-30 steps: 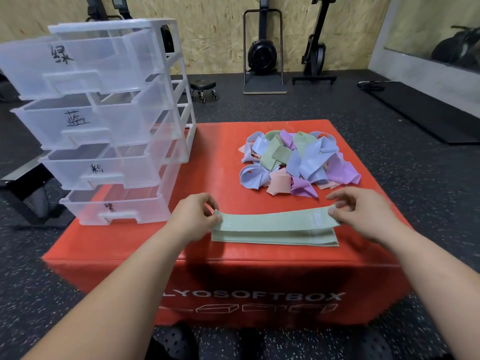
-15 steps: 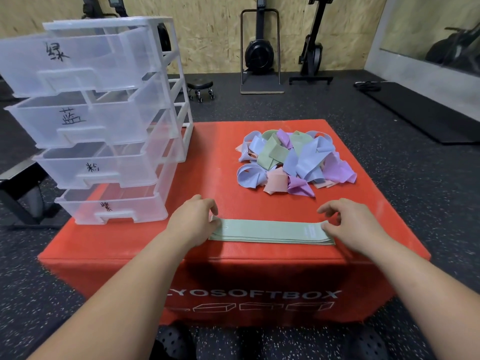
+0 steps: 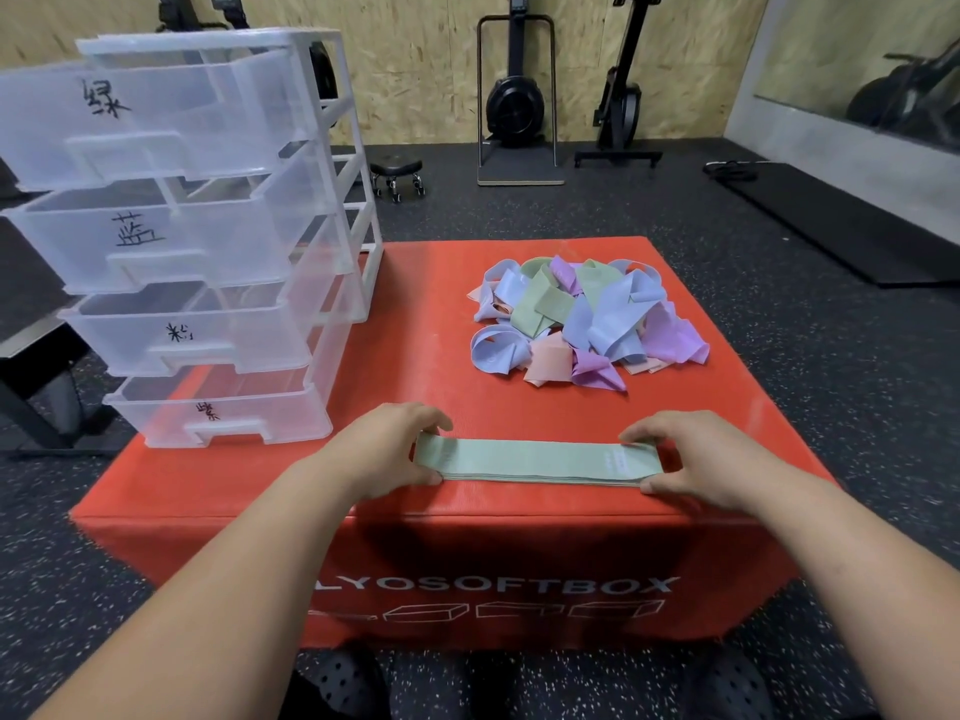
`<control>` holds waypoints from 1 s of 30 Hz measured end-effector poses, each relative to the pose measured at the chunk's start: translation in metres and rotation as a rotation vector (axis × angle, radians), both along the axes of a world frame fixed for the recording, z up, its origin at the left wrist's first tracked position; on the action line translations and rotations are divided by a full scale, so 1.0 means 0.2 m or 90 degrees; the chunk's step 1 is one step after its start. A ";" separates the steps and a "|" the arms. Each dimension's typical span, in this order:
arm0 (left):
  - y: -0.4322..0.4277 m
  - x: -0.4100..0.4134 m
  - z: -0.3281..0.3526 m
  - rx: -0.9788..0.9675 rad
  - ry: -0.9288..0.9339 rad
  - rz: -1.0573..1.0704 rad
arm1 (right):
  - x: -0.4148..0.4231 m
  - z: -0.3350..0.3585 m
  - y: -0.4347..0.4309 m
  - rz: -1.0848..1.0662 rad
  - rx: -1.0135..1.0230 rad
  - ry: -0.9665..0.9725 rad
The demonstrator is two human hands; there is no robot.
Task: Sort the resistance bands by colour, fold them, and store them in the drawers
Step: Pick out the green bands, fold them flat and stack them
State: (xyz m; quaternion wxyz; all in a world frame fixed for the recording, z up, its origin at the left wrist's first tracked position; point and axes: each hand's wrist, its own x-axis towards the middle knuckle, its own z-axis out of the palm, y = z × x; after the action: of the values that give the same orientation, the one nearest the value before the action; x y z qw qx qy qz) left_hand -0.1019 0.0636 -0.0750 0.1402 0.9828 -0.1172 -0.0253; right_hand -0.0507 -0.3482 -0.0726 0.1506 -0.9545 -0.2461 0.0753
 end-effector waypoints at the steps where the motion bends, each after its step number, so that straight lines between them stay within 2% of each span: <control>1: 0.00 0.00 0.00 -0.003 0.003 0.001 | 0.00 0.00 0.00 0.004 -0.003 -0.001; 10: -0.01 0.01 -0.01 0.003 -0.003 -0.013 | 0.01 0.01 0.00 0.016 -0.006 0.000; 15: -0.03 0.07 -0.01 -0.052 -0.023 -0.017 | 0.06 0.05 0.05 0.001 0.064 -0.007; 25: -0.17 0.39 -0.03 -0.095 -0.067 0.027 | 0.40 0.08 0.35 -0.075 0.167 -0.086; 30: -0.20 0.52 -0.06 -0.109 -0.082 0.076 | 0.60 0.07 0.55 -0.134 0.146 -0.101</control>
State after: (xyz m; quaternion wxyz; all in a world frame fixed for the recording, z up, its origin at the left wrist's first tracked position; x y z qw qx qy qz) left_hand 0.0012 0.0243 -0.0862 0.2167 0.9722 -0.0688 0.0561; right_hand 0.0702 -0.2372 -0.0587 0.2458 -0.9545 -0.1631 -0.0451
